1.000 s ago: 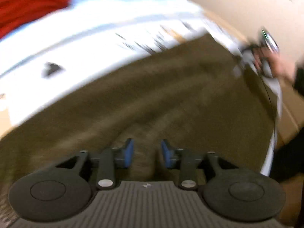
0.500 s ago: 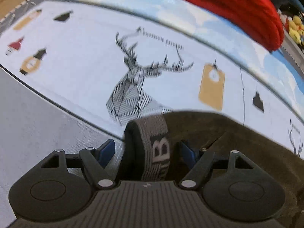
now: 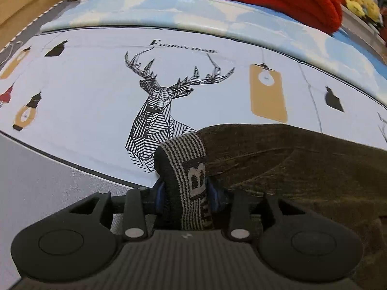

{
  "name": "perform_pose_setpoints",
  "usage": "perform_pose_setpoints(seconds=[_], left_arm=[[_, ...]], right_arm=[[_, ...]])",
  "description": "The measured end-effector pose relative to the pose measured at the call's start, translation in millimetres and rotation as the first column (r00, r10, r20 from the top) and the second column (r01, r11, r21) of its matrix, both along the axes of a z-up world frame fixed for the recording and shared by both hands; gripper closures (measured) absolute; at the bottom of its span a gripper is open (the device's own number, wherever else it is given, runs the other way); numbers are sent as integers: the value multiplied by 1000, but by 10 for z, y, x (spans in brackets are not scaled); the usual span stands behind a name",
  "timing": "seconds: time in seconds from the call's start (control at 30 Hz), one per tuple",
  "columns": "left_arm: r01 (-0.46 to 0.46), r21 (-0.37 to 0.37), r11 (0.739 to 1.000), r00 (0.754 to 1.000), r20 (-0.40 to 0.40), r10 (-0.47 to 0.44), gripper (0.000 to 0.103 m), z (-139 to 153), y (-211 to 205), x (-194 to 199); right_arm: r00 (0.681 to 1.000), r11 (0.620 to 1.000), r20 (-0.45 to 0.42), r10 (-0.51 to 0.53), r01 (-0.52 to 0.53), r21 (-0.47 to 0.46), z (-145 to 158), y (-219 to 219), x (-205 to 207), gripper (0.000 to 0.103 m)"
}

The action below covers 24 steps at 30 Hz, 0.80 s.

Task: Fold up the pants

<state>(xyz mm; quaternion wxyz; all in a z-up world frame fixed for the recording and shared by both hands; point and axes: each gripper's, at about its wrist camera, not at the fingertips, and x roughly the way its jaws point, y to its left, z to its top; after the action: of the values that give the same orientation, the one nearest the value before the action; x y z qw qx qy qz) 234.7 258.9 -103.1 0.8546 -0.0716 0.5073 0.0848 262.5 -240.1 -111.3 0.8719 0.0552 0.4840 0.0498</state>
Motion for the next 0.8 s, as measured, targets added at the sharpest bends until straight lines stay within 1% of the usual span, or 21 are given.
perform_pose_setpoints(seconds=[0.03,0.1,0.13,0.2,0.23,0.27,0.33,0.43,0.47,0.53,0.6,0.63,0.73,0.8], left_arm=[[10,-11,1000,1000,2,-10,61,25,18,-12],[18,-25,1000,1000,-10,-18,61,80,48,-45],[18,-32,999,1000,-15,-19,60,105,61,-62],[8,-54,999,1000,-25,-10,53,177,82,-115],[-11,-62,998,999,-46,8,46,214,95,-148],[-36,-66,997,997,-70,31,43,255,104,-192],[-80,-87,993,993,-93,72,43,347,114,-317],[-175,-134,976,982,-95,163,46,536,146,-627],[-188,-154,970,979,-102,174,46,606,145,-757],[-174,-188,967,983,-95,158,46,752,118,-997],[-139,-201,970,988,-90,123,45,852,65,-1270],[-131,-201,971,989,-96,114,43,860,42,-1390],[-128,-191,973,984,-145,101,39,713,-18,-1679],[-120,-166,979,972,-220,82,39,495,-46,-1764]], right_arm=[[999,999,11,-33,33,3,-4,-8,37,67],[996,996,24,-91,90,25,-37,-37,92,68],[995,995,23,-96,96,19,-33,-23,103,68],[996,996,12,-87,87,15,13,-11,104,65],[996,996,5,-89,89,27,64,-9,78,65],[995,993,-11,-100,100,58,124,-53,54,65],[991,984,-6,-135,134,120,294,-179,-24,65],[984,973,58,-170,158,168,616,-355,-179,64],[980,971,91,-179,161,174,750,-417,-277,64],[967,967,149,-206,178,181,1002,-533,-507,64],[952,959,188,-241,205,195,1228,-639,-736,64],[944,955,208,-256,214,205,1349,-686,-872,64],[925,954,271,-268,215,208,1682,-807,-1311,63],[914,958,313,-259,201,206,1845,-883,-1650,60]])
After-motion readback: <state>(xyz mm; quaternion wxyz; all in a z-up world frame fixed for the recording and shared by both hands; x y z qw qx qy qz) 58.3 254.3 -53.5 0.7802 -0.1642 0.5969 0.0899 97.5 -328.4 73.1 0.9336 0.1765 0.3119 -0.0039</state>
